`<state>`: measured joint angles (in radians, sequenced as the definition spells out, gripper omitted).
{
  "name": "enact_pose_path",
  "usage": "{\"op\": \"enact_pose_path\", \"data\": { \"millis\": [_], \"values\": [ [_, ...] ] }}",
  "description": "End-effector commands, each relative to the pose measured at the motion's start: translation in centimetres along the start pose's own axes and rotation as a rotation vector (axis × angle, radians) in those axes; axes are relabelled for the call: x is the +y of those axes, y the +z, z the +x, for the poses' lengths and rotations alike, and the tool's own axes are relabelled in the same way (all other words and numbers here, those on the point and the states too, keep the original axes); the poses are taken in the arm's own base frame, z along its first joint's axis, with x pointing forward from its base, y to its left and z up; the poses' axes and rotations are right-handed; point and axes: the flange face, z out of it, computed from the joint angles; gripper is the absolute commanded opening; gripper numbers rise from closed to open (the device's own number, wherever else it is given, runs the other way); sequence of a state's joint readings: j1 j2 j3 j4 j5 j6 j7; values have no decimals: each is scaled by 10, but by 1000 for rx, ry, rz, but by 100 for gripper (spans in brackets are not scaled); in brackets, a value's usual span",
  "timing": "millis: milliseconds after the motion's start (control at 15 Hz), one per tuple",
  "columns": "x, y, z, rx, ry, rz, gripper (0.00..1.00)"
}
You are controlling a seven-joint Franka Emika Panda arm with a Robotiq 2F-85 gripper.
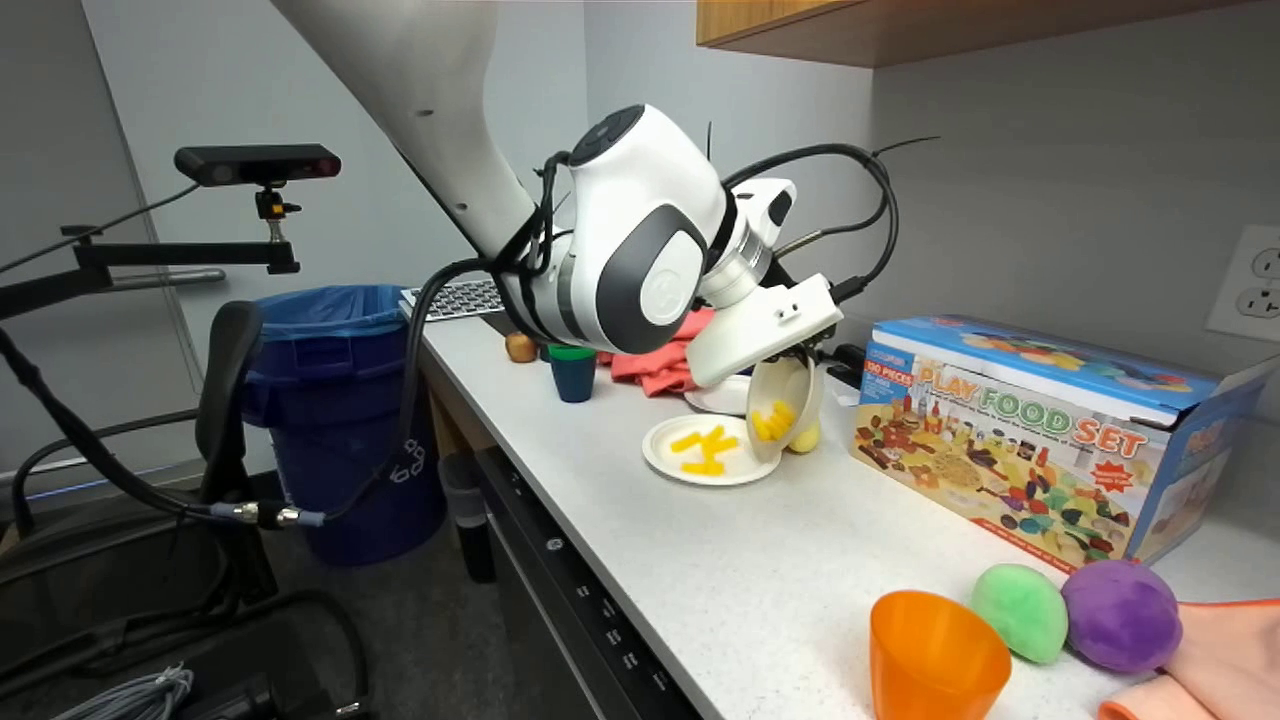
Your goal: Pour the chips from the white bowl onto the white plate
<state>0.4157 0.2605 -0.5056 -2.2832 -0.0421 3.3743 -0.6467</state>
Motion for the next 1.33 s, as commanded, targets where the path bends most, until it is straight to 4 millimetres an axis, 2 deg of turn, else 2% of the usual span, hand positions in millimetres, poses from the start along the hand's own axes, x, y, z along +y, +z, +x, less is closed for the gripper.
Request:
{"op": "enact_pose_path", "data": {
  "millis": [0,200,667,1267],
  "values": [
    [1,6,-1,-53,-9,-31,1],
    [-6,7,0,-80,-3,-50,1],
    [-21,0,21,-47,-102,-85,1],
    [-16,-9,28,-32,-156,-218,1]
  ]
}}
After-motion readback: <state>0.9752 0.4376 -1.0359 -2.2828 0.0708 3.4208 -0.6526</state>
